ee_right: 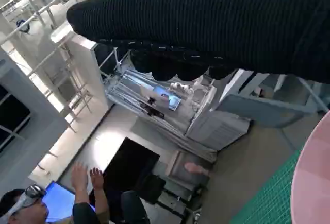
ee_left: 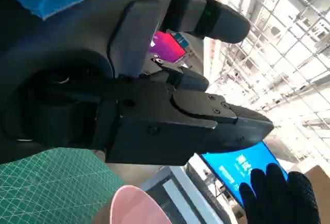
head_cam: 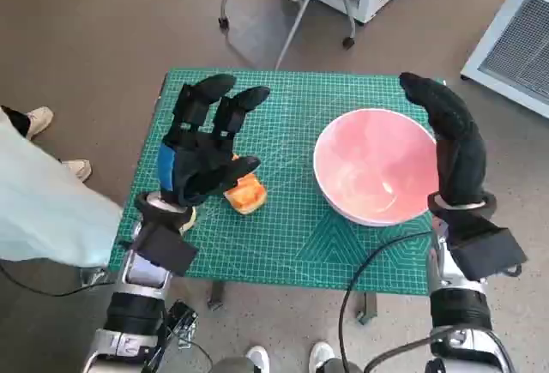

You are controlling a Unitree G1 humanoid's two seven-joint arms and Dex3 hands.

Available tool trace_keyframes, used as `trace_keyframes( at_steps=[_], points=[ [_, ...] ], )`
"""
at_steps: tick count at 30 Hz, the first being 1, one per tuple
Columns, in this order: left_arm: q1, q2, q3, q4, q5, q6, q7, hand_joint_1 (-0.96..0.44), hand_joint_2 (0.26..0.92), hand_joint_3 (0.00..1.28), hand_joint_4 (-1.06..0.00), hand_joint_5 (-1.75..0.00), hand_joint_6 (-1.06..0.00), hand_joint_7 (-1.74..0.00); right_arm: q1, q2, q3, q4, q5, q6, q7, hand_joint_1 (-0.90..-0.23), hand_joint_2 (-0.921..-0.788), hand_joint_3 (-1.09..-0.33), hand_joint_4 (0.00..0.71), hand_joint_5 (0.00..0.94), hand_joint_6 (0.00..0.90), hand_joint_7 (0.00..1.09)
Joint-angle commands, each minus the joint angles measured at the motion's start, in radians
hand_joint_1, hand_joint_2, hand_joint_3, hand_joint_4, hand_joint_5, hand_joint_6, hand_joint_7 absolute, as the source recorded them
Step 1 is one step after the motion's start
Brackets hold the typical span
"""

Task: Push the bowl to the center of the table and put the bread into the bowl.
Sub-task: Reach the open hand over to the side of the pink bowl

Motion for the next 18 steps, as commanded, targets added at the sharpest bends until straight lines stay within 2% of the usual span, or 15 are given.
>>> trace_keyframes(
  at_steps=[1, 18],
  points=[
    [-0.005, -0.002, 0.004, 0.006, -0.008, -0.012, 0.008, -0.06, 0.920, 0.07, -0.07, -0.93, -0.13, -0.95, 0.021, 0.003, -0.004, 0.006, 0.004, 0.001, 0.010, -0.587, -0.921, -0.810, 0.323, 0.001, -0.001, 0.82],
    [-0.005, -0.010, -0.002, -0.007, 0.012, 0.002, 0.028, -0.06, 0.920, 0.06, -0.07, -0.93, -0.14, -0.95, 0.030, 0.005, -0.009, 0.000, 0.005, -0.002, 0.006, -0.561, -0.921, -0.815, 0.329, 0.004, -0.001, 0.82]
  ],
)
